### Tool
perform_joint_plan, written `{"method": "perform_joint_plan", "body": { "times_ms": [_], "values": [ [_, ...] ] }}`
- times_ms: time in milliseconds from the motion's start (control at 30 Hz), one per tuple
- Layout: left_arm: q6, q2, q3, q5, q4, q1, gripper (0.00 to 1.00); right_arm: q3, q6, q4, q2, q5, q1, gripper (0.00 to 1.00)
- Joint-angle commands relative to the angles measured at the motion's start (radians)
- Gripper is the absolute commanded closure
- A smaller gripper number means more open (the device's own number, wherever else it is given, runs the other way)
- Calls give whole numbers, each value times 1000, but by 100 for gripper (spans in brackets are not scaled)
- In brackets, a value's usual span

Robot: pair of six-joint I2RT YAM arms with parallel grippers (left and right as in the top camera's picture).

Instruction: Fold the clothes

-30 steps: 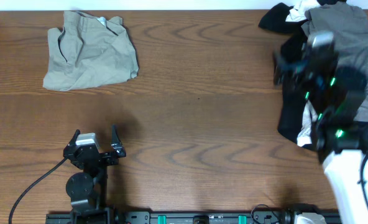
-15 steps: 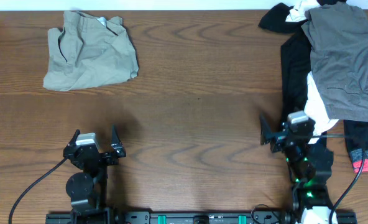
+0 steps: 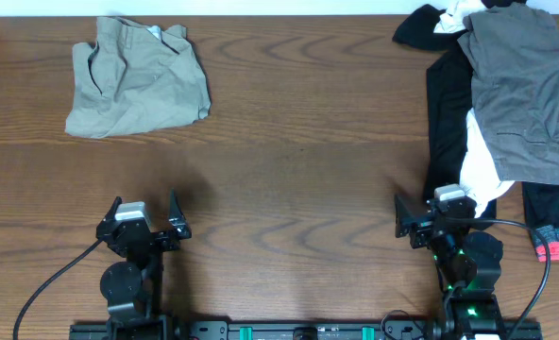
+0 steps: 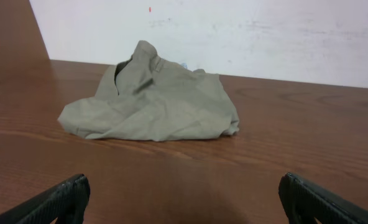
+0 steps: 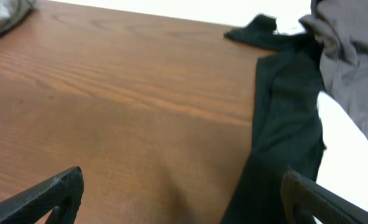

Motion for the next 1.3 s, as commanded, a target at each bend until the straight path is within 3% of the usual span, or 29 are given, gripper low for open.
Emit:
{"method": "perform_joint_plan", "body": {
  "times_ms": [0, 400, 767, 1267],
  "values": [
    [17, -7, -18, 3, -28, -4, 2, -2, 8, -39, -44, 25, 5, 1],
    [17, -7, -18, 3, -28, -4, 2, -2, 9, -226, -301, 65, 5, 1],
    [17, -7, -18, 3, -28, -4, 2, -2, 8, -226, -492, 88, 5, 1],
    [17, -7, -18, 3, -28, -4, 2, -2, 9, -226, -492, 91, 5, 1]
  ]
}}
